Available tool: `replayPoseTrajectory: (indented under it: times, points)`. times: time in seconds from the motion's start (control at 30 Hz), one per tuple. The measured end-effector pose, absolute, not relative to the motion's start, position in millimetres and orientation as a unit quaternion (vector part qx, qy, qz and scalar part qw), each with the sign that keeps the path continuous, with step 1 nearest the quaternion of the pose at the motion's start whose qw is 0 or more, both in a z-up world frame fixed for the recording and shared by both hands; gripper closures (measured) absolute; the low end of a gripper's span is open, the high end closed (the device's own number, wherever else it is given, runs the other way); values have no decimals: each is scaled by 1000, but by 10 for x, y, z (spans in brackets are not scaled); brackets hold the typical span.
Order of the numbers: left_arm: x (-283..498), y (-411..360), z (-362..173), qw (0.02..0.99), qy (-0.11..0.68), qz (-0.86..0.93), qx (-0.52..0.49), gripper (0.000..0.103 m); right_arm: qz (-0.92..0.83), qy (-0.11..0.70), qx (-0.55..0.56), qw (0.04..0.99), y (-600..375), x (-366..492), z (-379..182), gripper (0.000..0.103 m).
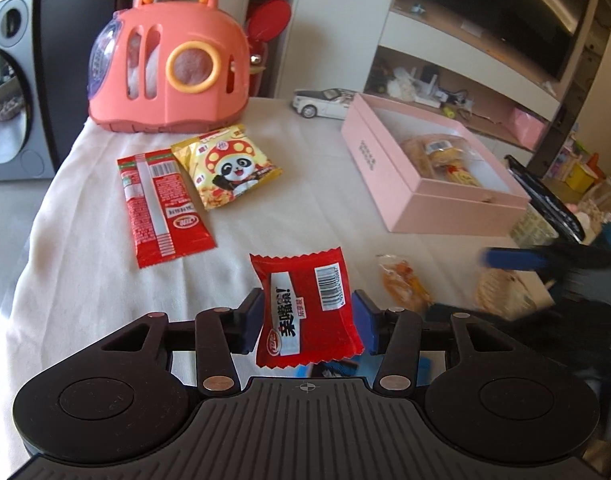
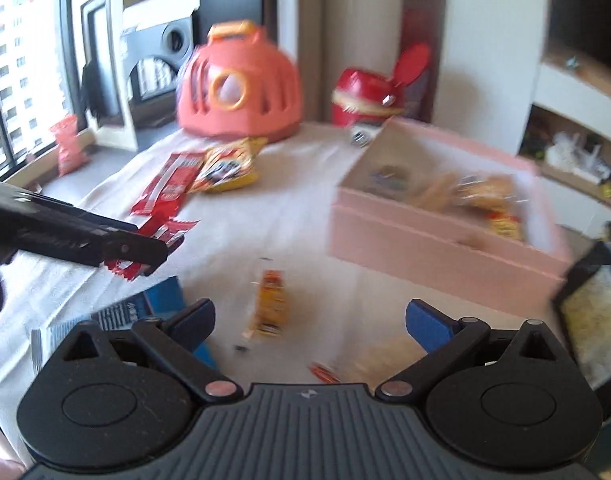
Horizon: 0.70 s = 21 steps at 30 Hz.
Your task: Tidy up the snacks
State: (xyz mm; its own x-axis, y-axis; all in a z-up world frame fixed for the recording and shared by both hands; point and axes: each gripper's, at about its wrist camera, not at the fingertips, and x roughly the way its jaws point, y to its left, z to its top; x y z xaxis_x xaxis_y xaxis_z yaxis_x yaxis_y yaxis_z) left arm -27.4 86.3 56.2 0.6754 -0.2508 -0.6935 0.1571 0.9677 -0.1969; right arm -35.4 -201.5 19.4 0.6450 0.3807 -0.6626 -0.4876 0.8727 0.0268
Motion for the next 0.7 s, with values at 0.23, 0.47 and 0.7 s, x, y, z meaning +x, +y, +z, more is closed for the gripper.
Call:
replayPoseTrajectory:
  times: [0.23, 0.47, 0.7]
  points:
    - [-396, 762, 597, 909, 391, -128, -57, 50, 240, 389, -90, 885, -1705, -81, 10, 57]
    - [-481, 585, 626, 907, 389, -155, -50, 50, 247, 373, -111, 888, -1991, -396, 216, 81]
    - [-562, 334, 592, 895, 399, -194, -51, 50, 225, 379, -60, 896, -2518, -603, 402, 83]
